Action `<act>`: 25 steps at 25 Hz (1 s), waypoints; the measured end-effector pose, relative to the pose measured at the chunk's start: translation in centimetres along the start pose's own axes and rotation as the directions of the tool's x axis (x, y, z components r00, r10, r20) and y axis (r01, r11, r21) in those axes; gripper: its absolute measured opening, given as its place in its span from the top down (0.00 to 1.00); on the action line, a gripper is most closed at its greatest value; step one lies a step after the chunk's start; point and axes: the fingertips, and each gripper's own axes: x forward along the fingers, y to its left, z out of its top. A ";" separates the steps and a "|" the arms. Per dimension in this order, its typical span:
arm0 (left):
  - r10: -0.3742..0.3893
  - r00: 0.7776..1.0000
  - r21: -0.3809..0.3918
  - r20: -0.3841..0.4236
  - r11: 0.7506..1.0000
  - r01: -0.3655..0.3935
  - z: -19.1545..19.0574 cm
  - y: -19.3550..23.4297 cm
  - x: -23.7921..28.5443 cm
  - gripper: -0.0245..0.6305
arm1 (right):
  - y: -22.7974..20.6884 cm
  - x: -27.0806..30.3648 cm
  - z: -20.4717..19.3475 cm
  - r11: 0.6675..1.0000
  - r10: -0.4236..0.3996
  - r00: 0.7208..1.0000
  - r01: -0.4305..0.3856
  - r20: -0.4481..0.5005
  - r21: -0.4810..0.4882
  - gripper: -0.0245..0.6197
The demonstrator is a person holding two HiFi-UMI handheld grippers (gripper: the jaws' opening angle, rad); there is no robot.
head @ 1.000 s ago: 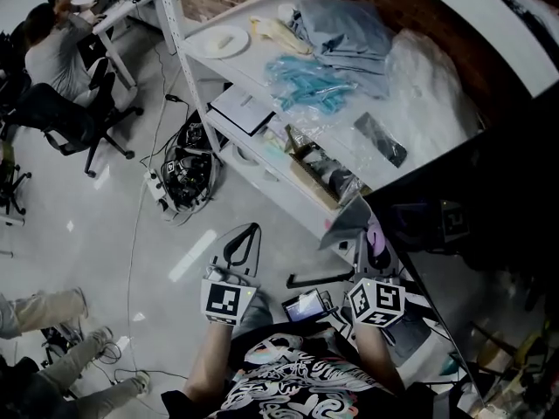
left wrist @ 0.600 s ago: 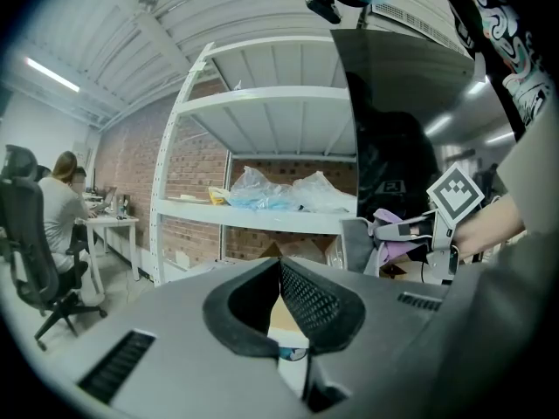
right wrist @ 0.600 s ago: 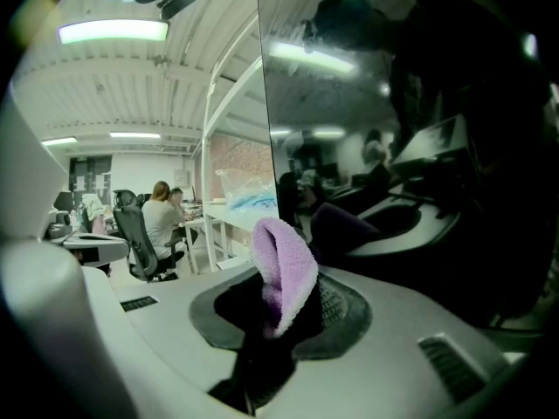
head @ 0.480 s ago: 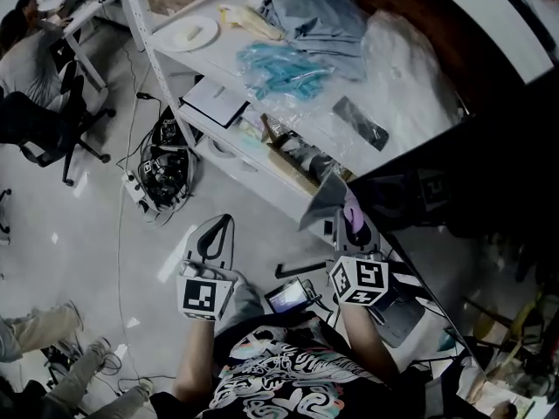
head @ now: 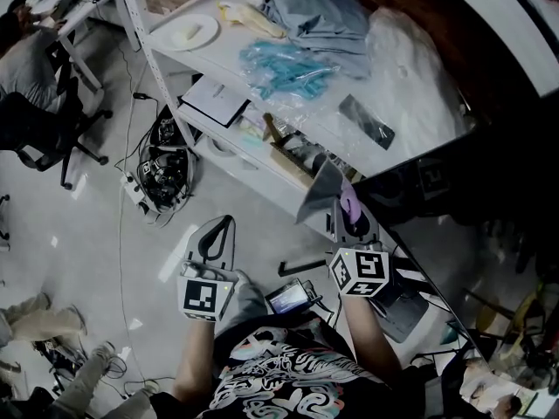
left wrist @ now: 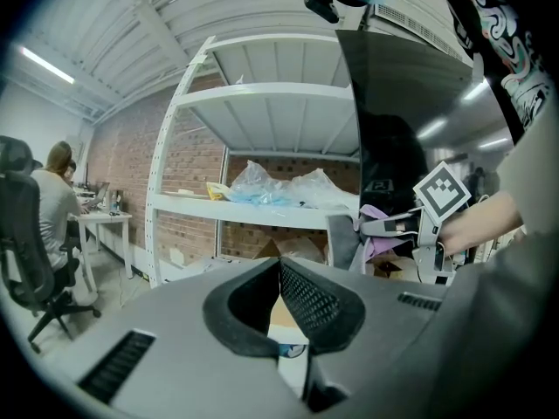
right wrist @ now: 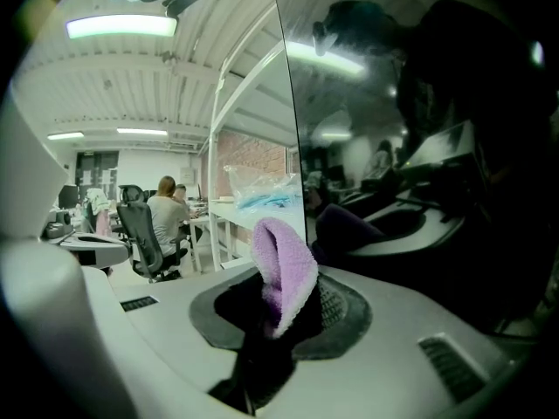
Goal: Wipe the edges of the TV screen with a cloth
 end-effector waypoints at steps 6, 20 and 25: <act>-0.010 1.000 0.004 -0.011 1.000 0.010 -0.4 0.9 0.3 0.93 | 2.0 1.0 0.6 0.999 0.034 0.999 -0.034 0.009 -0.010 0.79; -0.063 0.998 -0.010 0.031 0.998 0.063 0.0 0.6 -0.3 0.93 | 3.4 -1.9 1.0 1.000 0.020 0.999 -0.020 0.044 0.004 0.80; -0.098 0.994 -0.027 0.047 0.995 0.099 -0.1 -0.2 -0.1 0.94 | 4.1 -3.5 1.0 1.000 0.006 0.998 -0.007 0.059 0.012 0.80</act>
